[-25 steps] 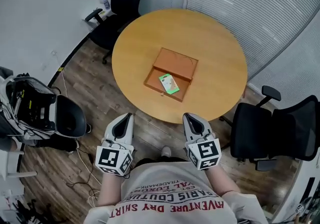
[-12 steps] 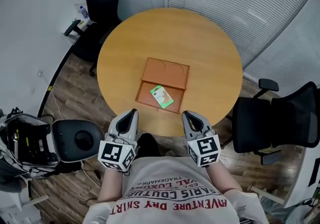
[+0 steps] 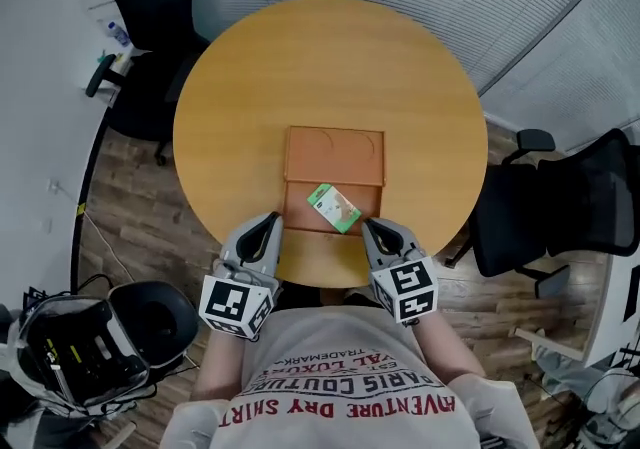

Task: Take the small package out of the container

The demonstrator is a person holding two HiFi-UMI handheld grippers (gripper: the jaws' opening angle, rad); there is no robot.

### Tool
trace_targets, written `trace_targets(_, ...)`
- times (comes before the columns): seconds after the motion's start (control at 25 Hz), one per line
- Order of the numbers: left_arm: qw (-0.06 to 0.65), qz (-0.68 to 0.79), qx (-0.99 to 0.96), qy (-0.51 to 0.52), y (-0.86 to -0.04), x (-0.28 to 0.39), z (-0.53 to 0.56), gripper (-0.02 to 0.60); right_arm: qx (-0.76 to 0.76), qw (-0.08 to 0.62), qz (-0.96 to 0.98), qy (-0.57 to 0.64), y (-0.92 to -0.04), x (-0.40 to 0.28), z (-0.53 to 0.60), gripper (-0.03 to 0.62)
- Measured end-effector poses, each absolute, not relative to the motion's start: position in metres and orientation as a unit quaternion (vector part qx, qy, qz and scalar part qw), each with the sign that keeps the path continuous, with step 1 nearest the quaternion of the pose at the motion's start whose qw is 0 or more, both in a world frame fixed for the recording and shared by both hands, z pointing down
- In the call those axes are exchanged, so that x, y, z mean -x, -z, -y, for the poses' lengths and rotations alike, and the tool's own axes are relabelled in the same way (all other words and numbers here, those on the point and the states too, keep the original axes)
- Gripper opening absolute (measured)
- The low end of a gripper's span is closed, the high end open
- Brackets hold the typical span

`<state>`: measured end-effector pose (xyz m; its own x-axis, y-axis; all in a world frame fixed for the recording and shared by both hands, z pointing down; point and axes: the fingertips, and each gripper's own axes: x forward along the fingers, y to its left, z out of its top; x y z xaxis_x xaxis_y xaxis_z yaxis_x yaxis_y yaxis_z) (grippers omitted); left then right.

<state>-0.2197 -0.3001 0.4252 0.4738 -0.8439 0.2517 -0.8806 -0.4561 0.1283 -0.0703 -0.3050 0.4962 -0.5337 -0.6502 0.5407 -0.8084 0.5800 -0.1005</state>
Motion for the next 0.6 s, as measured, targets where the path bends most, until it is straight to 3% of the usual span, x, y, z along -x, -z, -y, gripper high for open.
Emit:
trace_targets(0.36,0.116,0.439,-0.886,-0.098,-0.466,0.246,0.345,0.011,-0.408,0.33,0.826,-0.208,-0.579,0.111,0.336,0.01)
trace_targets(0.48,0.122,0.426,-0.891,-0.103,-0.475,0.247,0.354,0.011,-0.378,0.366,0.819,-0.229,-0.606,0.123,0.336,0.181)
trace_targets(0.6,0.131,0.407,-0.897,-0.11,-0.485,0.245,0.356,0.012,-0.36,0.4,0.813,-0.224,-0.627,0.129,0.338,0.224)
